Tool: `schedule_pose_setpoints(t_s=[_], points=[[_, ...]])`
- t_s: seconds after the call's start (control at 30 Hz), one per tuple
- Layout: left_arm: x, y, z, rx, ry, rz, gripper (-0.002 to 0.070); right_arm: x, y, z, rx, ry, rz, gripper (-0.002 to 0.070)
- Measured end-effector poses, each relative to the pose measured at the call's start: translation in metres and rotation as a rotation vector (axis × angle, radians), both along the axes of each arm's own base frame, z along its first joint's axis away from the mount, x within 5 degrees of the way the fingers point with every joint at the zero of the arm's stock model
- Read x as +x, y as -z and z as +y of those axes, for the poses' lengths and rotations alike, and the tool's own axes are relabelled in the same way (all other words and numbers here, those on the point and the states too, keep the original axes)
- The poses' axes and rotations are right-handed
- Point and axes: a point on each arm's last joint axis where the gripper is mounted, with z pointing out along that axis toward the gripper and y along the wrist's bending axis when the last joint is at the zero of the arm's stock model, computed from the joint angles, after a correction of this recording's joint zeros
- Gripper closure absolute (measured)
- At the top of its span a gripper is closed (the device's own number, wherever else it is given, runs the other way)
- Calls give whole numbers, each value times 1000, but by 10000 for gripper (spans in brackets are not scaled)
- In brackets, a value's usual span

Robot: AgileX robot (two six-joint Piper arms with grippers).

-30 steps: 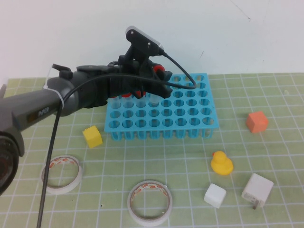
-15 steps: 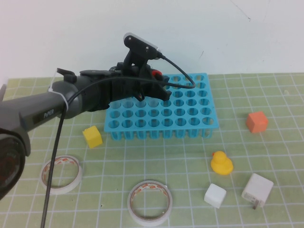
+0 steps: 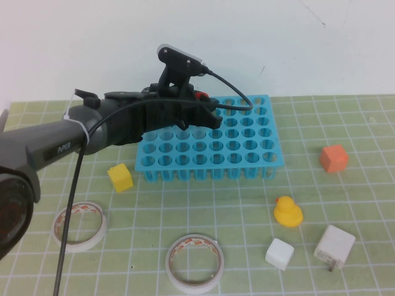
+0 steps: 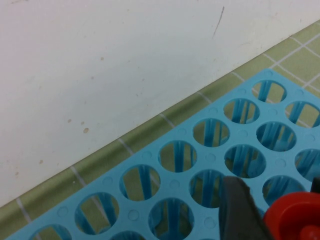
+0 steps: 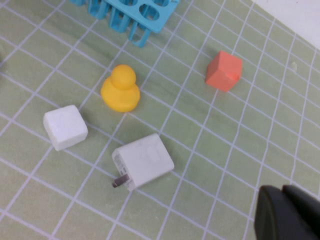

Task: Place the test tubes

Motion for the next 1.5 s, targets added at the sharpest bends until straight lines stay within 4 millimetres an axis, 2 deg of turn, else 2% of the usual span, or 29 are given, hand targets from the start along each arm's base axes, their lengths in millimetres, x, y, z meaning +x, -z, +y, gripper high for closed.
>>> schedule_pose_setpoints(t_s=[0.03, 0.17, 0.23, 0.33, 0.43, 0.5, 0.6, 0.8, 0.87, 0.93, 1.07, 1.27, 1.33, 1.5], points=[[0, 0, 0, -1, 2, 0, 414, 0, 0, 0, 1, 1, 0, 675], [-1, 0, -1, -22, 4, 12, 221, 0, 0, 0, 1, 1, 0, 675], [-1, 0, -1, -26, 4, 14, 154, 0, 0, 0, 1, 1, 0, 675], [-1, 0, -1, -33, 2, 18, 112, 0, 0, 0, 1, 1, 0, 675], [-1, -6, 0, -36, 1, 8, 110, 0, 0, 0, 1, 1, 0, 675], [-3, -17, 2, -42, -5, -14, 141, 0, -1, -1, 4, 1, -5, 675], [-8, -48, 9, -40, -47, -79, 236, -1, -6, -3, 28, -20, -42, 675], [-31, -127, 32, -39, -165, -245, 473, -8, -28, -6, 196, -171, -173, 675], [-46, -158, 39, -62, -185, -306, 568, -12, -35, -8, 255, -221, -211, 675], [-62, -188, 46, -80, -191, -373, 626, -16, -41, -9, 307, -265, -236, 675], [-101, -241, 59, -116, -187, -504, 666, -22, -48, -9, 381, -335, -263, 675], [-150, -294, 79, -141, -202, -654, 674, -30, -51, -1, 422, -469, -263, 675], [-166, -305, 87, -120, -225, -696, 674, -33, -52, 1, 428, -515, -258, 675], [-199, -306, 110, -32, -330, -723, 675, -38, -48, 5, 411, -585, -210, 675]])
